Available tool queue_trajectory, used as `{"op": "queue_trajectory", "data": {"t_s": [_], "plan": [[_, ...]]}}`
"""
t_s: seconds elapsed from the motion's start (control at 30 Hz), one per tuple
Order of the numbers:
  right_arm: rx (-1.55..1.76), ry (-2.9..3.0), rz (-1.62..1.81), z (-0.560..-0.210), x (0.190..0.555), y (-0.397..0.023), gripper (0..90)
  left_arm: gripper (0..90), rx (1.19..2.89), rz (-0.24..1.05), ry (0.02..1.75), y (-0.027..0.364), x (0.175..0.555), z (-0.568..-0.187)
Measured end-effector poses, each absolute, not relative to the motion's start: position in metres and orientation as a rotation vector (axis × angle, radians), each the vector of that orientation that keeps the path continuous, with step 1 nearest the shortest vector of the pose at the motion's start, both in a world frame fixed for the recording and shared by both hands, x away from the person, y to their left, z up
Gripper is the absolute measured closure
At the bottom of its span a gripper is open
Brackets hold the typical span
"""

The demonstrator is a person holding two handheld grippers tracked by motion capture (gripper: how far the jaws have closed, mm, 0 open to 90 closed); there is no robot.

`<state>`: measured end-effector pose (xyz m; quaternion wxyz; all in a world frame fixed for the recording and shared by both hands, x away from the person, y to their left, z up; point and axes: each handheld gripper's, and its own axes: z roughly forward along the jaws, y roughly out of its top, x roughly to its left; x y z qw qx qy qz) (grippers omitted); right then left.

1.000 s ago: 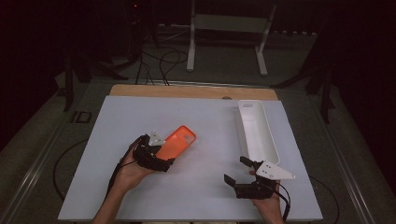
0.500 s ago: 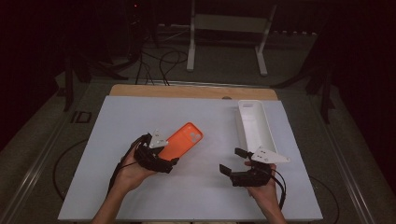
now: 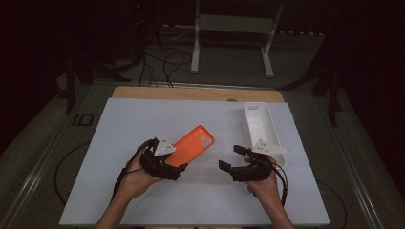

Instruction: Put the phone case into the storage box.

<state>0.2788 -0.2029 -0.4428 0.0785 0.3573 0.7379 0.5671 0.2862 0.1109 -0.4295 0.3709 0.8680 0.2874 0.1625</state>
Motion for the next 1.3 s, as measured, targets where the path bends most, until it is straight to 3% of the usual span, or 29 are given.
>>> {"op": "queue_trajectory", "data": {"t_s": [0.8, 1.07, 1.3], "plan": [[1.165, 2.272, 1.753, -0.438, 0.299, -0.183, 9.5, 16.7, 2.216, 0.398, 0.611, 0.092, 0.271, -0.425], [1.194, 2.302, 1.744, -0.440, 0.301, -0.177, 16.9, 16.7, 2.208, 0.383, 0.583, 0.086, 0.268, -0.425], [1.261, 2.297, 1.712, -0.435, 0.302, -0.171, 33.3, 16.6, 2.207, 0.395, 0.563, 0.083, 0.266, -0.428]]}}
